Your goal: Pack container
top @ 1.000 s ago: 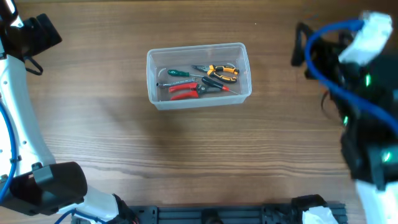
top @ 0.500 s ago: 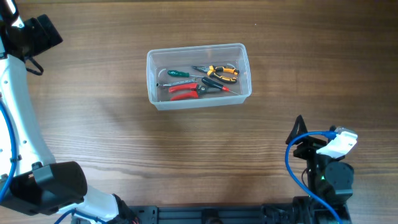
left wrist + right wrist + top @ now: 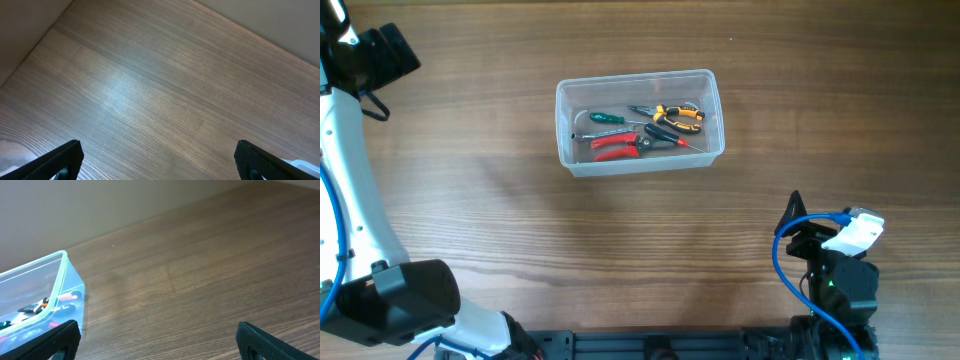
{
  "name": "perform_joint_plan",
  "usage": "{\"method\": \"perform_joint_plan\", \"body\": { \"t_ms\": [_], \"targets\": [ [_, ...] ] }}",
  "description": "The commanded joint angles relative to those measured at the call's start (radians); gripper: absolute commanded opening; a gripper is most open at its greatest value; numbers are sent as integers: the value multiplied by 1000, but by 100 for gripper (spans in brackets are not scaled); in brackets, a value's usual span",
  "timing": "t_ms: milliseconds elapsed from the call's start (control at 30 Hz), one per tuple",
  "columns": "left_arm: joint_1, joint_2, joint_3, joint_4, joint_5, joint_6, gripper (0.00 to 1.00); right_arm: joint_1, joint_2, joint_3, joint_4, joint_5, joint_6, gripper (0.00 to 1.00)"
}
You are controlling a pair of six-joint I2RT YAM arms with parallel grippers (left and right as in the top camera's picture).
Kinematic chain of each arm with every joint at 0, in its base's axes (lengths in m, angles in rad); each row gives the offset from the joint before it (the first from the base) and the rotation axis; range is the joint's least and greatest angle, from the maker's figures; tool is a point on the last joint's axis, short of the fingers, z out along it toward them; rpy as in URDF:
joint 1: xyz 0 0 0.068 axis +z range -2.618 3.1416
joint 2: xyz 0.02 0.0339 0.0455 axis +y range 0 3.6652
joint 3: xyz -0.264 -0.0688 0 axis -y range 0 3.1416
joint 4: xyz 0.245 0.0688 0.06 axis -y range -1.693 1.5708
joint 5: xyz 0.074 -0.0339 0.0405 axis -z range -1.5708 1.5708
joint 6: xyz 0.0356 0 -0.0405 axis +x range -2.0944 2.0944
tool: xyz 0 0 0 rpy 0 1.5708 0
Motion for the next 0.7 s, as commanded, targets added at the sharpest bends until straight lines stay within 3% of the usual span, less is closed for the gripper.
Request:
{"method": "perform_joint_plan", "body": {
  "t_ms": [0,167,300,433,533,667],
  "targets": [
    [5,5,-2,3,2,-10,100,-6,-17,-4,1,21,4,100],
    [4,-18,-3,2,2,-10,100,-6,-17,-4,1,21,4,100],
    [-121,-237,-76,4,2,-10,100,-6,-17,-4,1,21,4,100],
    [-300,-618,-379,4,2,-10,100,-6,-16,-4,1,21,4,100],
    [-258,-900,-674,49,-35,5,100,-6,-17,-4,1,21,4,100],
    [-203,-1143,-1066,49,-36,5,100,-6,-17,-4,1,21,4,100]
  ]
}}
